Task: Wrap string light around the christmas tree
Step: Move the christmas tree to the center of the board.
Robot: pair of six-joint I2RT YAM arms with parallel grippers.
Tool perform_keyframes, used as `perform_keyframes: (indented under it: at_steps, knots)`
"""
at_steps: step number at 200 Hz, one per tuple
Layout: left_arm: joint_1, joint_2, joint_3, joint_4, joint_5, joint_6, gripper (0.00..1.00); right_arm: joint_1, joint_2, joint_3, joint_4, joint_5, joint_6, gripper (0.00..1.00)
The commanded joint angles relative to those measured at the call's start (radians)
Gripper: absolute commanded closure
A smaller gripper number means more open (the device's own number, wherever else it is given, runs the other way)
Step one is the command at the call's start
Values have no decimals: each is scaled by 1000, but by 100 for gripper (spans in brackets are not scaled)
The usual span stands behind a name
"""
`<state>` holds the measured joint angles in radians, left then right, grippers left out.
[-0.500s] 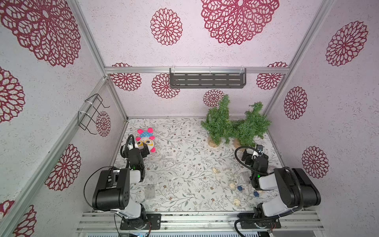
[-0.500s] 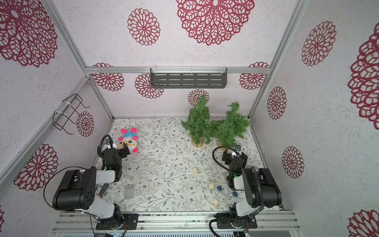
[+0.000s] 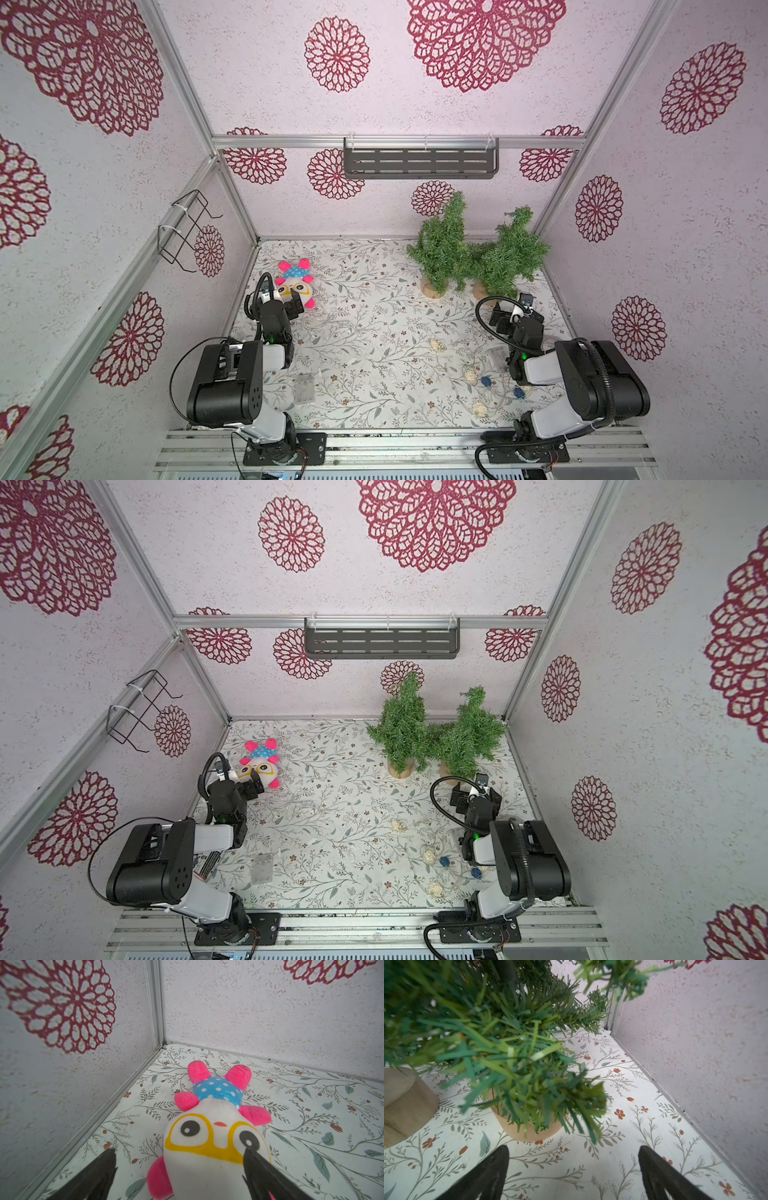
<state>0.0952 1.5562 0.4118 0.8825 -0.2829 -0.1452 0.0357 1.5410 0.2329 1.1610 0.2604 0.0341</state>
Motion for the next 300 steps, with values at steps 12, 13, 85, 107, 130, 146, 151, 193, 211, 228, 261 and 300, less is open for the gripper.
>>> perform_keyframes:
  at_steps: [12,13,85,107,130,146,151,193,211,228,261,300]
  knots:
    - [8,-4,7,3,6,4,2,4,-5,27,28,11,-11,1]
    - [8,-4,7,3,5,4,2,3,-5,27,28,11,-11,1]
    - [8,-4,6,2,6,4,2,3,-5,26,28,11,-11,1]
    - [8,-4,7,3,5,4,2,3,-6,26,28,11,-11,1]
    - [8,-4,6,3,5,4,2,3,-5,26,28,10,-11,1]
    - [8,-4,6,3,5,4,2,3,-5,26,27,10,-9,1]
    - [8,-4,6,3,5,4,2,3,-5,26,28,10,-9,1]
    - [13,-3,11,-7,16,1,2,2,-6,23,31,9,-9,1]
    - [17,-5,8,-5,25,-1,2,3,-6,25,29,8,-8,1]
    - [-15,-46,12,-23,-64,5,2,17,-63,12,9,75,-3,1]
    - [-69,-181,87,-293,-162,10,2,20,-240,92,-327,102,58,1]
    - [-137,-309,92,-485,-277,-79,2,50,-374,115,-544,120,139,1]
